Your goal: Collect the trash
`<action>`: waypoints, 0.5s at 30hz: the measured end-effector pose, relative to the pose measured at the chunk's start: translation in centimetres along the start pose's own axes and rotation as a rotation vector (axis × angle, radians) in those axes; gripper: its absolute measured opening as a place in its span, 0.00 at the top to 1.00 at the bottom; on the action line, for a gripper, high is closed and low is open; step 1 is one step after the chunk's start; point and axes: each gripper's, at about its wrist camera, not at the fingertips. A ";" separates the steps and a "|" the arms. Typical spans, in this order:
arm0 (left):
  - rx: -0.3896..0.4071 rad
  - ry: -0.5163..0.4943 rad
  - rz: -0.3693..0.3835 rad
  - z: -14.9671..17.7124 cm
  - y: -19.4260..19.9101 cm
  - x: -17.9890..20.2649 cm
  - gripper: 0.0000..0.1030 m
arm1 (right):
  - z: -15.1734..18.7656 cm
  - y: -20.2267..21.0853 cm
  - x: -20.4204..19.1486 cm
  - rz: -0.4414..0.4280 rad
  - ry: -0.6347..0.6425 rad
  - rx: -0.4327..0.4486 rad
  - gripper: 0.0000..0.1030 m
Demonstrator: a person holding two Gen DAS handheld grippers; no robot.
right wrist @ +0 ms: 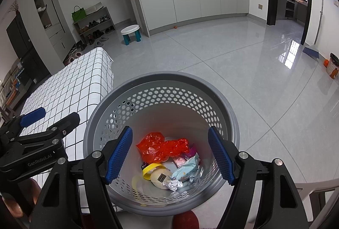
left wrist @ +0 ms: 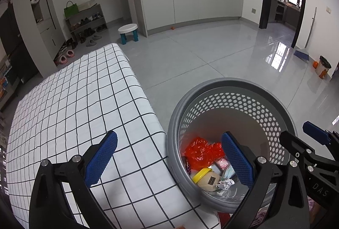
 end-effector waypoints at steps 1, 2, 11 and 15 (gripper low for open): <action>-0.002 0.003 0.002 0.1 0.0 0.0 0.06 | 0.0 0.0 0.0 0.000 0.000 0.000 0.32; -0.004 0.005 0.006 0.1 0.0 0.0 0.06 | 0.0 0.0 0.0 0.000 -0.001 0.000 0.32; 0.003 0.005 -0.001 -0.1 0.1 0.0 0.06 | 0.1 -0.1 -0.1 -0.003 0.001 -0.001 0.32; 0.004 0.001 0.000 -0.2 0.2 0.1 0.06 | 0.2 -0.1 0.0 -0.005 0.000 0.000 0.32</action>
Point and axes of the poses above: each gripper's, at about its wrist camera, not at the fingertips, and y roughly against the way its jaws point, x to its right, z to its underside, and after that the axes turned 14 degrees about x, right-handed
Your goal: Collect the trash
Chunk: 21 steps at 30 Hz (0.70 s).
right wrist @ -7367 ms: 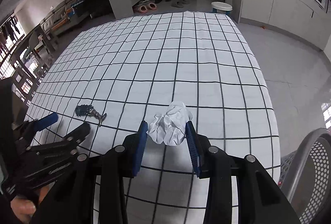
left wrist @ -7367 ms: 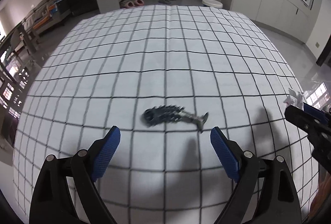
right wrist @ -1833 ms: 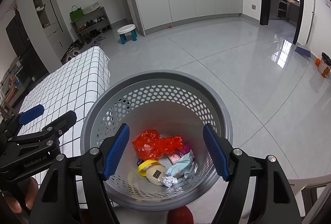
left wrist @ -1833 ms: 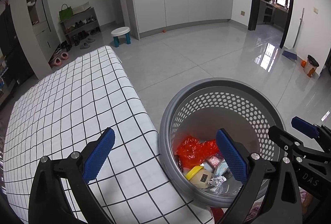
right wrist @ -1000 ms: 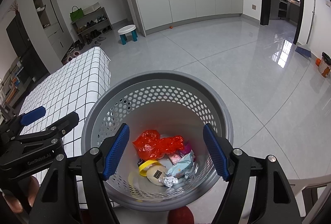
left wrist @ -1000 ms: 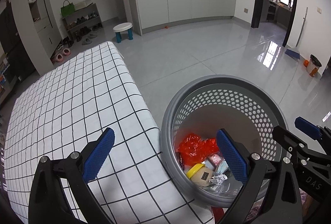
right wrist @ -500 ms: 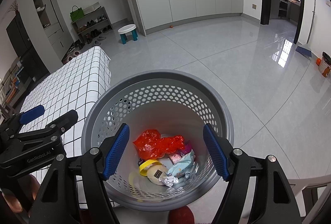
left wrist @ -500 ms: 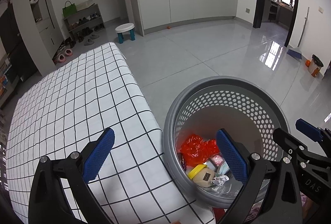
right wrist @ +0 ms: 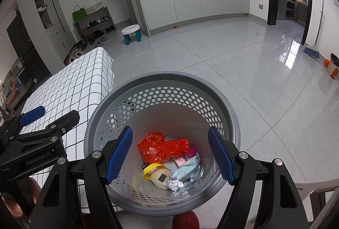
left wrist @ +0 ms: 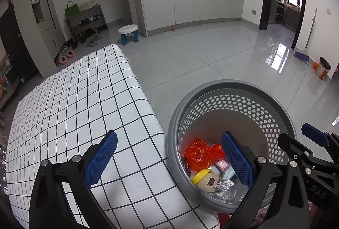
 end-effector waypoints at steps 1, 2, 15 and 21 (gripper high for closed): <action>-0.001 0.001 0.000 0.0 0.0 0.0 0.06 | 0.0 0.0 0.0 0.000 0.000 0.000 0.32; -0.001 0.001 -0.001 0.0 0.0 0.0 0.06 | 0.0 0.0 0.0 0.000 0.001 0.000 0.32; 0.003 0.000 -0.002 0.0 0.1 0.0 0.06 | 0.0 0.0 0.0 -0.002 0.000 -0.001 0.32; 0.000 0.001 0.002 0.1 0.0 0.0 0.06 | -0.1 -0.1 0.1 -0.003 0.000 -0.001 0.32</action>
Point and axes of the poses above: each gripper's, at about its wrist camera, not at the fingertips, and y roughly against the way its jaws point, x to its right, z to its underside, and after that the axes turned 14 degrees about x, right-handed
